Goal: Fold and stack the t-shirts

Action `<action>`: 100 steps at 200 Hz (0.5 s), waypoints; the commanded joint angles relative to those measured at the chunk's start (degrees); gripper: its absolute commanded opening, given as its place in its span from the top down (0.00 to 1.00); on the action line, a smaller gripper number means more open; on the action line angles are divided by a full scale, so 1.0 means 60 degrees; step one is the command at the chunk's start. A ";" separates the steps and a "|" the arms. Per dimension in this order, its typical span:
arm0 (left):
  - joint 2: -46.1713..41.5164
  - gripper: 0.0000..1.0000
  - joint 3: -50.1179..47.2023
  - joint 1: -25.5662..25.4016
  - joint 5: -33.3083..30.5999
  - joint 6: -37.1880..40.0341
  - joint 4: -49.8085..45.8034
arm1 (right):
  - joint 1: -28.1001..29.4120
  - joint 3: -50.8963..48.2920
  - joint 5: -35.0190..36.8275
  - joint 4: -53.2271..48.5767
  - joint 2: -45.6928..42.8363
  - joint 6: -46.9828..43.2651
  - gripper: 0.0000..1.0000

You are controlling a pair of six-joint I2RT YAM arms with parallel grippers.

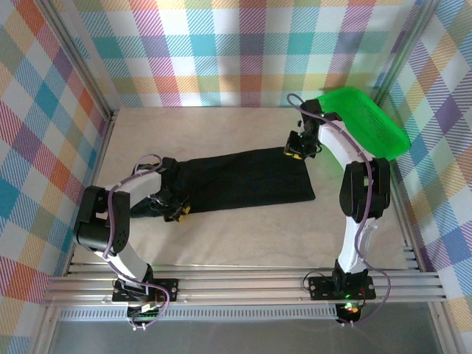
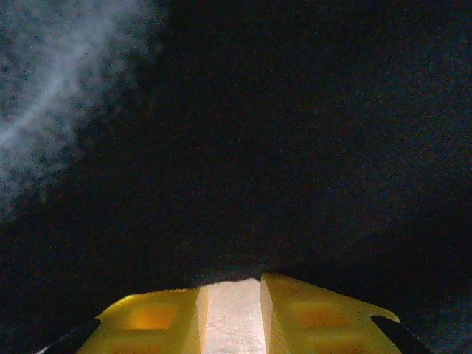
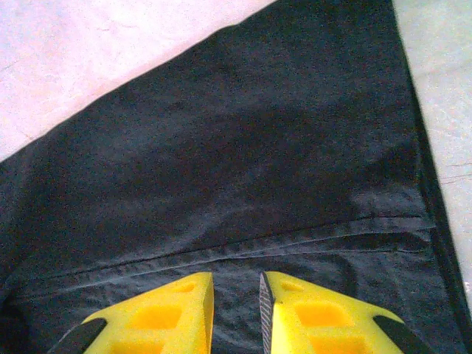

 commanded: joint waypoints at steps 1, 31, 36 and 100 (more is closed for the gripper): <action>-0.0269 0.73 0.0239 -0.0050 -0.0251 0.0041 -0.0625 | 0.0148 0.0345 -0.0448 -0.0191 -0.0026 0.0136 0.75; -0.1234 0.54 0.1356 0.0368 -0.1313 0.0505 -0.1359 | 0.0149 -0.0095 -0.1378 0.0364 0.0072 0.0428 0.73; -0.1349 0.53 0.1486 0.0557 -0.1443 0.0624 -0.1368 | 0.0156 -0.0207 -0.1578 0.0497 0.0094 0.0506 0.72; 0.0365 0.60 0.3416 0.4029 -0.0880 0.3433 0.0182 | 0.0061 0.0016 -0.2035 0.0328 0.1336 0.0543 0.65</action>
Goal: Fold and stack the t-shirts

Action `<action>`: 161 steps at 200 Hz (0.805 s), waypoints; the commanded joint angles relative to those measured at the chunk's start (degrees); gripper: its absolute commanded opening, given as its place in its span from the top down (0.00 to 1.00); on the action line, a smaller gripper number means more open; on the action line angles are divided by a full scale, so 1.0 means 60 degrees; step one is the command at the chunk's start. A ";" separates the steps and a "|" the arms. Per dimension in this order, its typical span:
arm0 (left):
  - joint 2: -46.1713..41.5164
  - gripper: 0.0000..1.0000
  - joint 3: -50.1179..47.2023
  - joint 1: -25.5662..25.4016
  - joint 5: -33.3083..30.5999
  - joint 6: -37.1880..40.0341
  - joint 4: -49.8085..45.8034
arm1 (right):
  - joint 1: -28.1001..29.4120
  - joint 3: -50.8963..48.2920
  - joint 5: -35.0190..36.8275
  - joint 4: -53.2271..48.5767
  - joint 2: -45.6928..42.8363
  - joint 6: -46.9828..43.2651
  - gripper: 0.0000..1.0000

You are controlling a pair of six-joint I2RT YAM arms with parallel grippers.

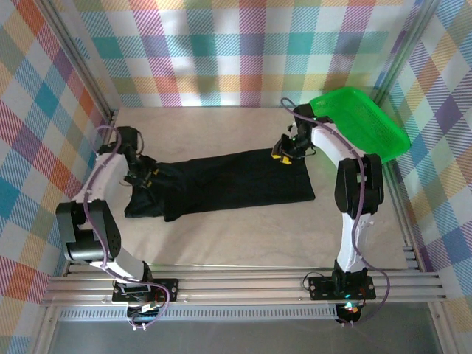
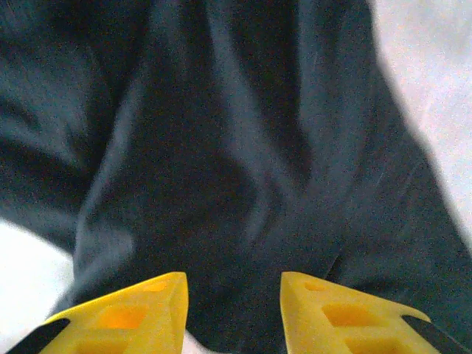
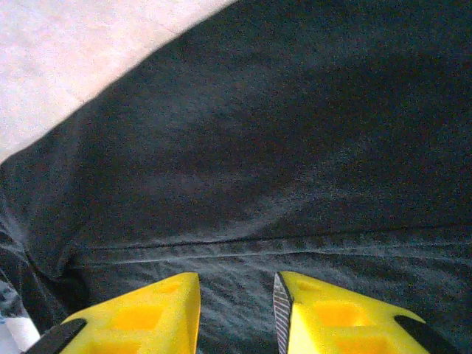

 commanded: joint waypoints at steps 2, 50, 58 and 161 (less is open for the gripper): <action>0.1019 0.59 0.0511 0.0928 0.0259 0.1729 0.0749 | -0.0066 0.0182 -0.0245 -0.0224 0.0603 0.0028 0.65; 0.2393 0.52 0.1149 0.1386 0.0321 0.3913 0.1882 | -0.0260 0.0744 0.0177 -0.0869 0.1408 -0.0169 0.64; 0.2460 0.52 0.1082 0.1392 0.0341 0.4123 0.2133 | -0.0273 0.0815 0.0244 -0.0933 0.1472 -0.0192 0.64; 0.3882 0.64 0.1684 0.1413 0.0270 0.4287 0.2585 | -0.0334 0.0989 0.0472 -0.1178 0.1758 -0.0205 0.64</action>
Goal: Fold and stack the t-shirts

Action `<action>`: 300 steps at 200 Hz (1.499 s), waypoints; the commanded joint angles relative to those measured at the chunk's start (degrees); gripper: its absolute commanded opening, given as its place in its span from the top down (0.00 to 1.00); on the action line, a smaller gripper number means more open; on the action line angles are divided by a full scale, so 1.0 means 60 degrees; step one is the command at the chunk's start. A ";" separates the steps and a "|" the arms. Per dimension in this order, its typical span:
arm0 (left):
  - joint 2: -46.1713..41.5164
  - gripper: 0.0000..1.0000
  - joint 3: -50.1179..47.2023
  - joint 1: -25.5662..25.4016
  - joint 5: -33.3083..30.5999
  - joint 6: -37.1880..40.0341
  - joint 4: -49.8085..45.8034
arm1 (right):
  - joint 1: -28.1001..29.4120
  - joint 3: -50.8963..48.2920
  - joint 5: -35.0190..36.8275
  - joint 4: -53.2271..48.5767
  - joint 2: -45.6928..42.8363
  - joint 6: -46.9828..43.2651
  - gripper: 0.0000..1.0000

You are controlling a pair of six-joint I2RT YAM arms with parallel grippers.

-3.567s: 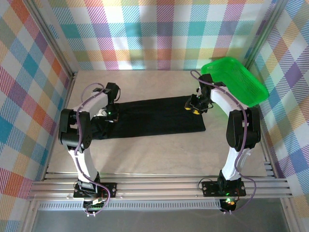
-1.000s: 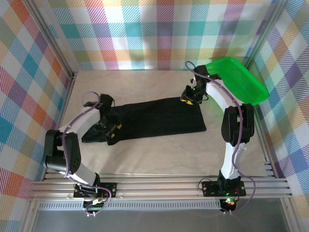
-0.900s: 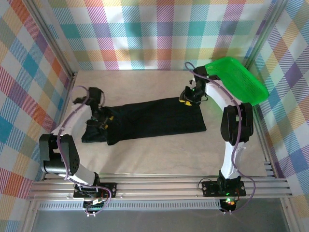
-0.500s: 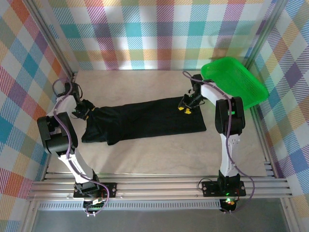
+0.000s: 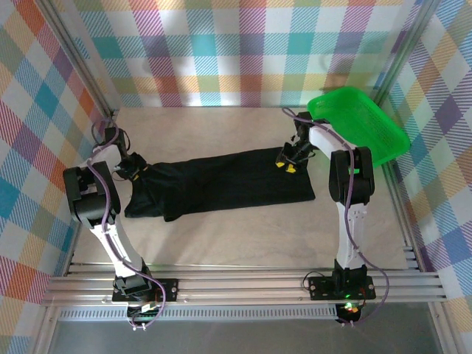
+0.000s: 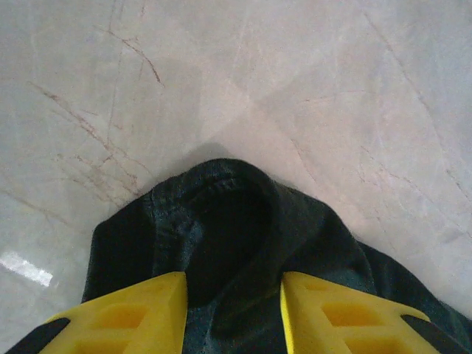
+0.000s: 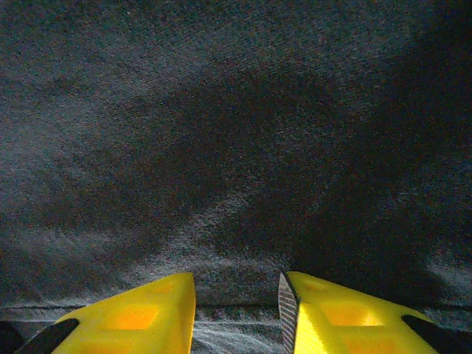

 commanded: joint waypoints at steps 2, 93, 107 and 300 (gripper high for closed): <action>0.0180 0.64 0.0473 0.0054 0.0013 0.0109 0.0201 | -0.0017 0.0213 0.0055 -0.0280 0.0199 -0.0077 0.64; 0.0264 0.94 0.1254 0.0238 -0.0287 -0.0620 -0.0429 | -0.0024 0.0282 0.0569 -0.0688 0.0528 -0.0214 0.65; 0.0420 0.96 0.1528 0.0595 -0.0089 -0.0775 -0.0660 | -0.0021 0.0310 0.0773 -0.0806 0.0600 -0.0282 0.65; -0.1944 0.72 -0.0026 -0.0974 -0.0516 -0.2945 -0.2801 | 0.0338 0.0577 0.1059 -0.0716 -0.0727 -0.1392 0.60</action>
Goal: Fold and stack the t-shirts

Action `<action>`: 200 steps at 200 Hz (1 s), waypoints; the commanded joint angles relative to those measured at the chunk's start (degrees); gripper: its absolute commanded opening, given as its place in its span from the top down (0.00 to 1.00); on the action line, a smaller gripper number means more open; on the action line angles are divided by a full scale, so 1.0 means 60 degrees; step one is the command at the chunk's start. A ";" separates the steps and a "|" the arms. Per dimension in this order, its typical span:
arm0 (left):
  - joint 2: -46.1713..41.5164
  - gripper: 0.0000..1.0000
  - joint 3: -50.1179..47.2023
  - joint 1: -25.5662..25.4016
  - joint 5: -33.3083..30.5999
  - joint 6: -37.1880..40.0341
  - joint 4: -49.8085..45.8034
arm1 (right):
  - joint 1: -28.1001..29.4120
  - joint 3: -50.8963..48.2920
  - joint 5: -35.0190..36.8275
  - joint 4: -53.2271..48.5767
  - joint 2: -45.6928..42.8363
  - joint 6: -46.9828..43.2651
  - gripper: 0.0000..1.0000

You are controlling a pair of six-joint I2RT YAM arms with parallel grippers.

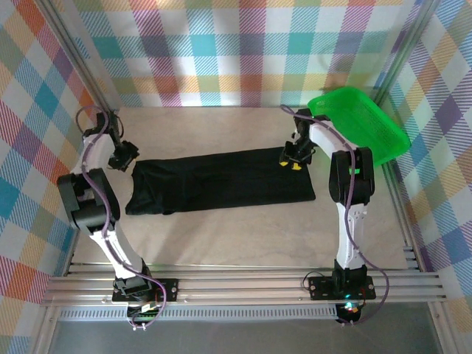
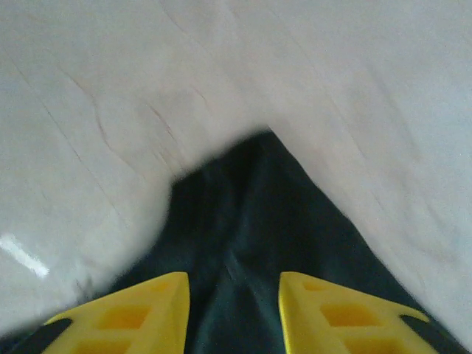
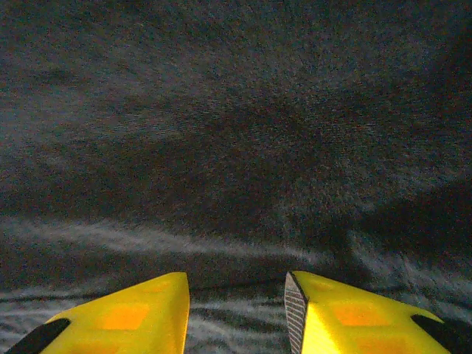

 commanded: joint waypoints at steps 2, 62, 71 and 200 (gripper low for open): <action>-0.0654 0.73 -0.1403 -0.0627 0.0532 -0.1359 -0.0487 | 0.0297 0.0090 -0.0150 -0.0068 -0.0527 -0.0243 0.60; -0.1505 0.70 -0.3808 -0.0868 0.1139 -0.1160 0.0653 | 0.0625 -0.0334 -0.0973 0.0466 -0.0006 0.0143 0.58; -0.1370 0.69 -0.3939 -0.0864 0.1144 -0.1010 0.0957 | 0.0614 -0.0373 -0.0954 0.0413 0.0130 0.0167 0.58; -0.0813 0.78 -0.4132 -0.0834 0.0140 0.0357 0.2093 | 0.0567 -0.0602 -0.0808 0.0398 0.0359 0.0383 0.55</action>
